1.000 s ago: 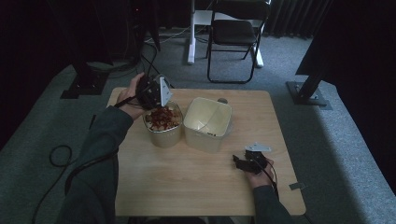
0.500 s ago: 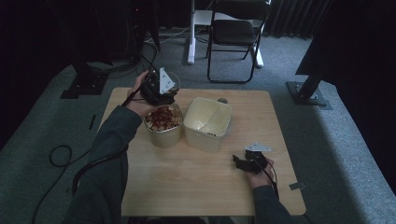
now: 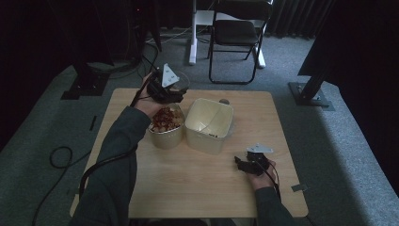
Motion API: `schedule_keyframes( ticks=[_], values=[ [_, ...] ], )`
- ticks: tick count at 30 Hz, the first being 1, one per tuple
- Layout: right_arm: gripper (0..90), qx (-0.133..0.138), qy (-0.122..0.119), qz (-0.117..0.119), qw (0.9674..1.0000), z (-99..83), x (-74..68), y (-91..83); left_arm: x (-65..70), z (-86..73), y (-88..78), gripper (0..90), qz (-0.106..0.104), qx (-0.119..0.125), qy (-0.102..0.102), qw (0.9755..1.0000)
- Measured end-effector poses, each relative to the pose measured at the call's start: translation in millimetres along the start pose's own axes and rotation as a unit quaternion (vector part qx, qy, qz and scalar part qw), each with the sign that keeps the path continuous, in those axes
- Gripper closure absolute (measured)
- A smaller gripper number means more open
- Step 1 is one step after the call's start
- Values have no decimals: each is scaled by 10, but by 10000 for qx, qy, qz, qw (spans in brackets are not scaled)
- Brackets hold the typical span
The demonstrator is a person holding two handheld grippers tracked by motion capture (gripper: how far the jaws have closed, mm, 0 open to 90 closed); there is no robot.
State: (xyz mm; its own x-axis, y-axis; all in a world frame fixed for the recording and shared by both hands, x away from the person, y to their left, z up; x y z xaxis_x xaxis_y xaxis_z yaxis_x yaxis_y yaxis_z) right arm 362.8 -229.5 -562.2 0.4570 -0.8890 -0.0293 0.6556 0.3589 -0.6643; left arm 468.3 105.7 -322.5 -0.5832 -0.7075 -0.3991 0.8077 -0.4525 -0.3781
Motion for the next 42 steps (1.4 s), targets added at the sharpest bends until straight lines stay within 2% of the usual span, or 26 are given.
schedule_keyframes(
  ticks=[2, 8, 10, 17, 20, 29, 34, 42],
  values=[
    [338, 2, 1, 0, 10000, 0, 0, 0, 8, 32, 15, 308, -66, 36, -89, 9999],
    [338, 1, -2, 1, 10000, 0, 0, 0, 30, 68, 47, 307, -91, 23, -144, 9999],
    [338, 2, -1, 2, 10000, 0, 0, 0, 40, 72, 70, 307, -163, 67, -304, 9994],
    [338, -1, -5, 1, 10000, 0, 0, 0, 83, 97, 129, 307, -288, 93, -525, 9982],
    [338, -2, 2, -3, 10000, 0, -1, 0, 138, 136, 173, 307, -403, 133, -626, 9971],
    [333, -1, -7, 8, 10000, 0, 0, 0, 283, 241, 231, 301, -694, 273, -686, 9949],
    [329, -6, -17, 18, 10000, 1, -2, 1, 337, 284, 258, 292, -798, 388, -786, 9929],
    [327, -1, -19, 22, 10000, 1, -2, 2, 414, 309, 313, 282, -921, 382, -758, 9921]
  ],
)
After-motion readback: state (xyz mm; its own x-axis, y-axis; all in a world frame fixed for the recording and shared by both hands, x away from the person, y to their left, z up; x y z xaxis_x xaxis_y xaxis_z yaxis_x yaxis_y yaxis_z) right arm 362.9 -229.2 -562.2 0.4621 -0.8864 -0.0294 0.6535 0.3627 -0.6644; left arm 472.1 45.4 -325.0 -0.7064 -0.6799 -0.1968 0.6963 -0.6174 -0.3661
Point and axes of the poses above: each handheld gripper's, and its own axes: y roughly forward along the jaws, z roughly out of its top, x roughly to its right, the point moved 2 cm from there along y, roughly forward along the jaws, and after that the axes turned 2 degrees about z, right-handed, at the moved point
